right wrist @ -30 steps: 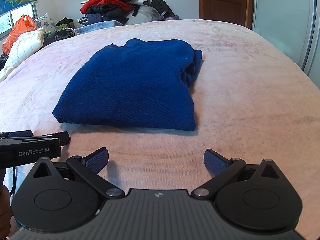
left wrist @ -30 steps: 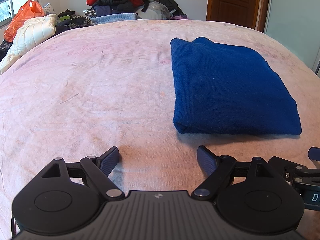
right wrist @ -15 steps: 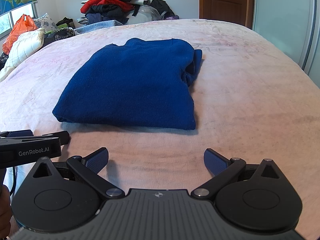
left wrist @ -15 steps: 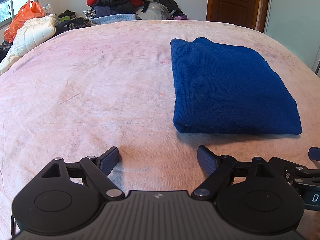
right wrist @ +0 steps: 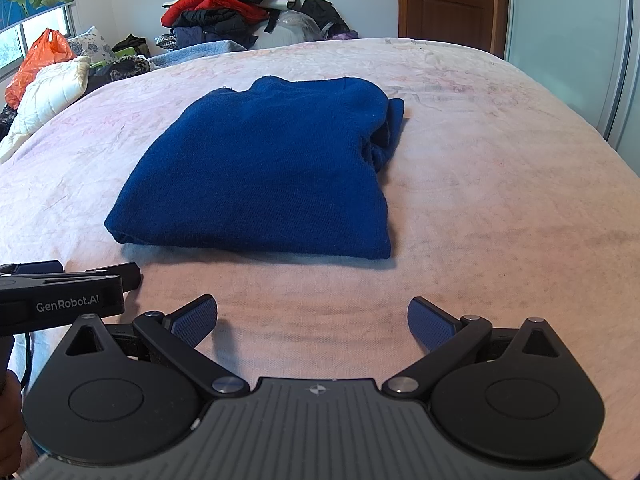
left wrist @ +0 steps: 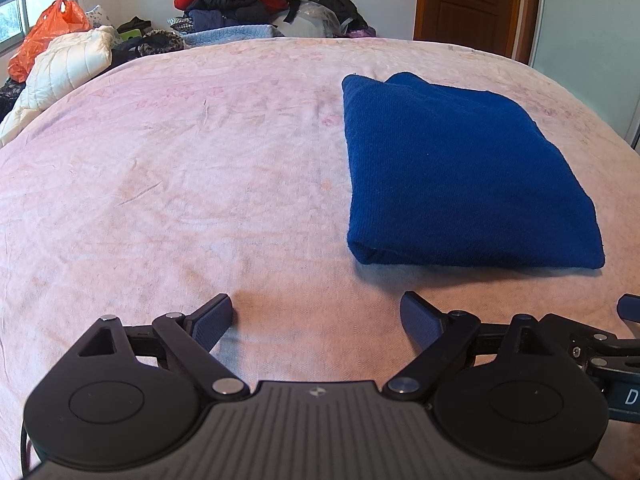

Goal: Fold small clothes

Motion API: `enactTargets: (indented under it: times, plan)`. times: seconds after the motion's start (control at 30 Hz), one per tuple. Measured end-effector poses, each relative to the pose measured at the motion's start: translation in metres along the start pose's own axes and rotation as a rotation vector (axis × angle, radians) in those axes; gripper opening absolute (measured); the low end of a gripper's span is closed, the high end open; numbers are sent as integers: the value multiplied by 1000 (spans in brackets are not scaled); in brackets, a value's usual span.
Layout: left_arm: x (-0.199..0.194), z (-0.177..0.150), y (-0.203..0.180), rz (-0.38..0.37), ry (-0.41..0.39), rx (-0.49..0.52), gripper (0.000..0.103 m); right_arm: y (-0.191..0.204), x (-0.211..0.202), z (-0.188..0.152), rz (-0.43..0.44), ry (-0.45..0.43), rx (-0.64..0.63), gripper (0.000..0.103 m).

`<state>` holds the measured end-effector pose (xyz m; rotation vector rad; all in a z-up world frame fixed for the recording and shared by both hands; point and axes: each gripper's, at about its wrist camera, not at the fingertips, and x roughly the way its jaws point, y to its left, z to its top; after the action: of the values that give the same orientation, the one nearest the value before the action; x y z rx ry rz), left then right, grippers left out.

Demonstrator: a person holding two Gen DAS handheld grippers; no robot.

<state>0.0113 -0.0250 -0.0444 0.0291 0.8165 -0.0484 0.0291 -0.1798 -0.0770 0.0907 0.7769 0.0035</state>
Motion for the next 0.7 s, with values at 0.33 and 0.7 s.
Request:
enactTargets:
  times: [0.33,0.7]
  plan:
    - [1,-1,0,1,0,-2,92,-2,0,-1,3,-6,-5,102]
    - [1,-1,1,2,0,0,92,-3,0,-1,10,-12,-35,102]
